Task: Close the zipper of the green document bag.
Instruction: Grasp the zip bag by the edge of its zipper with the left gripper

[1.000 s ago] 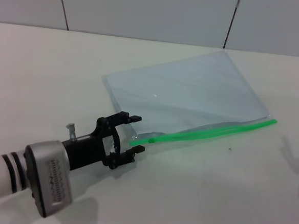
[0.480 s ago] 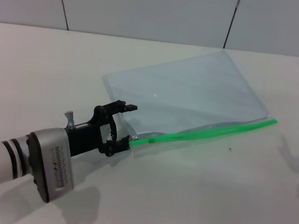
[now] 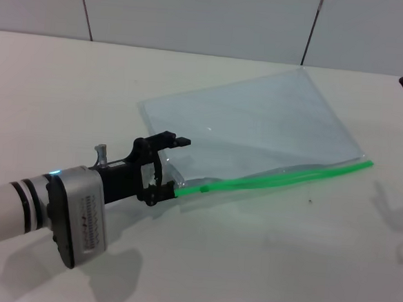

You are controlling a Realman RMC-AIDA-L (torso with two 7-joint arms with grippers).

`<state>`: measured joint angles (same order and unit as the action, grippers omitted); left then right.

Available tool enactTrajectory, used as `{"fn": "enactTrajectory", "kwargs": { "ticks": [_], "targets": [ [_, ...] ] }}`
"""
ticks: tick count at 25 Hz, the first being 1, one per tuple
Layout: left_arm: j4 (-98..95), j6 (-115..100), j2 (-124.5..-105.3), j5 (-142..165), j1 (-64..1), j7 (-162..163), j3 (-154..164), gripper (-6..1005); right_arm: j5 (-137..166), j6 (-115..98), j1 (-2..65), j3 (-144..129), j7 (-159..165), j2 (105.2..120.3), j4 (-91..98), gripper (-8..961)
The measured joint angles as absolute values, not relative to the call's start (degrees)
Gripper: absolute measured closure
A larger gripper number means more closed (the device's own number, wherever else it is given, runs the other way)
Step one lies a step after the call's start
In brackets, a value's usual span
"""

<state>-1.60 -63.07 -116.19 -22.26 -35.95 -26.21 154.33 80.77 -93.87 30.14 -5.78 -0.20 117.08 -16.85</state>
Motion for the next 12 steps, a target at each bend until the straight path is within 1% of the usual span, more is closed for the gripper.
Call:
{"fn": "enactTrajectory", "kwargs": {
  "ticks": [12],
  "targets": [
    [-2.0, -62.7, -116.44, -22.4, -36.1, -33.4, 154.1, 339, 80.8, -93.9, 30.3, -5.9, -0.2, 116.97, -17.4, 47]
  ]
}}
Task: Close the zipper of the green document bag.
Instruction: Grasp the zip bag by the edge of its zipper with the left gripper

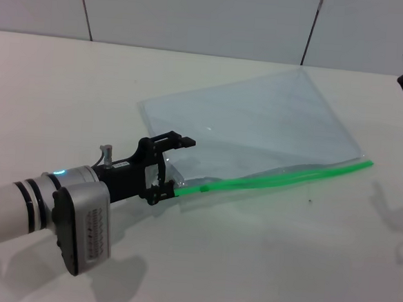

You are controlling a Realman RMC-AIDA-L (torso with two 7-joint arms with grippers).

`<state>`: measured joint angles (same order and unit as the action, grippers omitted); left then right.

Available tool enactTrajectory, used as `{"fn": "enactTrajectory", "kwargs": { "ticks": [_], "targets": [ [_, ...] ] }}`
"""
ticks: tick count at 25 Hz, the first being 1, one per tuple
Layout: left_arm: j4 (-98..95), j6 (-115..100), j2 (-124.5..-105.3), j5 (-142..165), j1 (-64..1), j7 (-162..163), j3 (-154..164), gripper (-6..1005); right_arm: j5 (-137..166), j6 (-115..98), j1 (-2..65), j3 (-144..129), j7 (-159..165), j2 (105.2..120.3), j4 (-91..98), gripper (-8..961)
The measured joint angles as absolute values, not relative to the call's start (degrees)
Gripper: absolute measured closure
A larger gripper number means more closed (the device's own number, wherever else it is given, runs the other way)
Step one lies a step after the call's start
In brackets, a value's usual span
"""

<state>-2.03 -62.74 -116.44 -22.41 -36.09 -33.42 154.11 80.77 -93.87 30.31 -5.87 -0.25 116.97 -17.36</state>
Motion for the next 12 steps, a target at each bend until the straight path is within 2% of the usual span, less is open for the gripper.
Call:
{"fn": "enactTrajectory", "kwargs": {
  "ticks": [10, 12],
  "targets": [
    [-2.1, -62.8, -116.46, -21.9, -36.1, -36.7, 154.8, 394, 80.8, -93.9, 30.7, -6.4, -0.3, 116.98, -17.4, 48],
    [-2.2, -62.8, -116.46, -21.9, -36.1, -37.0, 154.8, 488, 80.8, -93.9, 30.8, -6.4, -0.3, 116.98, -17.5, 48]
  ]
}}
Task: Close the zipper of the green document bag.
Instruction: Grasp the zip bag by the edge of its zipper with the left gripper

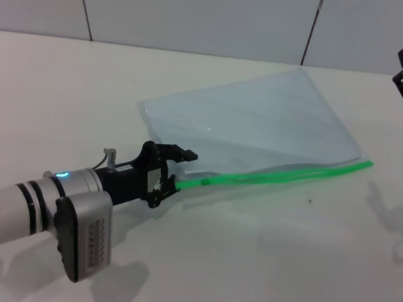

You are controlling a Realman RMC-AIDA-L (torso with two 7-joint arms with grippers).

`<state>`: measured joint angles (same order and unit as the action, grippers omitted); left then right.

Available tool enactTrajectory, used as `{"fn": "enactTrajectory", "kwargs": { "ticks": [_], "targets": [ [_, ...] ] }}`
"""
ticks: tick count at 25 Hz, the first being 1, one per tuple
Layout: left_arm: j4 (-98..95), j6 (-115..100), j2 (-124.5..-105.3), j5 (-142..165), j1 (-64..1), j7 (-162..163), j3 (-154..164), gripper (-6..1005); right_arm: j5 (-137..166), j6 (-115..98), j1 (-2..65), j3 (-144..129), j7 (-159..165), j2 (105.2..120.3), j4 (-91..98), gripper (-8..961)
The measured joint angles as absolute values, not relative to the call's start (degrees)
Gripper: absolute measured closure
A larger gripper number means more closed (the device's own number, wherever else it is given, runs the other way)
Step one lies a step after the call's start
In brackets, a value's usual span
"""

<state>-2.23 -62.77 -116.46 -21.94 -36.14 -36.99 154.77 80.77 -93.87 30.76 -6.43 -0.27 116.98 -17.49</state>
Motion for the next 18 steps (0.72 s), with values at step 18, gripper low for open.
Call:
{"fn": "enactTrajectory", "kwargs": {
  "ticks": [18],
  "targets": [
    [-2.7, -62.8, -116.46, -22.6, -35.9, -41.1, 154.0, 937, 81.4, -93.6, 32.9, -13.9, -0.7, 116.84, -15.7, 47]
  ]
}}
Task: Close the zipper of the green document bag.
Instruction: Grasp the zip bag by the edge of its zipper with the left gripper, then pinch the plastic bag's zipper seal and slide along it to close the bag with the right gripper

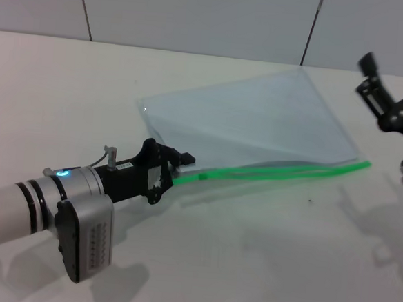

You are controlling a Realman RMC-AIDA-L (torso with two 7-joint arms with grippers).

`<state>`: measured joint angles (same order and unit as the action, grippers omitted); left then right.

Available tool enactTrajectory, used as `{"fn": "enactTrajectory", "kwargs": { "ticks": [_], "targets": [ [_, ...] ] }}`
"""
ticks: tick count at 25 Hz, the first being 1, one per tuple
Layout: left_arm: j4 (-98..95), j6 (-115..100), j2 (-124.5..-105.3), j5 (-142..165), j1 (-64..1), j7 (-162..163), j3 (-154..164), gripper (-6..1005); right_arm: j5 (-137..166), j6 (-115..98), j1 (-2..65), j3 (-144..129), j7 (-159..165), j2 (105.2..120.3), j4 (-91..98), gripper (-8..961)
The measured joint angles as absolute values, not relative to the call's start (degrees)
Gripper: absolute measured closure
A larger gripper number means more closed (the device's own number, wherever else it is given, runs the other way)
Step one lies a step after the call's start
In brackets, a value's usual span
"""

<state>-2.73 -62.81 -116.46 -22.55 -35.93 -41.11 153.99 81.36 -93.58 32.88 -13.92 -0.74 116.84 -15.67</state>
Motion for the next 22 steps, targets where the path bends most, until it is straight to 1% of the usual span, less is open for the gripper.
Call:
{"fn": "enactTrajectory", "kwargs": {
  "ticks": [5, 13, 22],
  "targets": [
    [-2.8, -64.4, -116.46, -22.8, -34.7, -43.0, 150.7, 948, 88.2, -88.2, 36.0, -16.5, -0.6, 116.61, -14.1, 48],
    [-3.0, -71.2, -116.36, -23.4, -33.8, -42.3, 149.6, 939, 106.9, -79.1, 41.6, -16.7, -1.6, 116.79, -12.2, 51],
    [-3.1, -72.8, -116.12, -23.0, -33.9, -38.2, 150.1, 929, 114.9, -73.2, 42.9, -15.6, -19.1, 117.29, -16.0, 54]
  ]
}}
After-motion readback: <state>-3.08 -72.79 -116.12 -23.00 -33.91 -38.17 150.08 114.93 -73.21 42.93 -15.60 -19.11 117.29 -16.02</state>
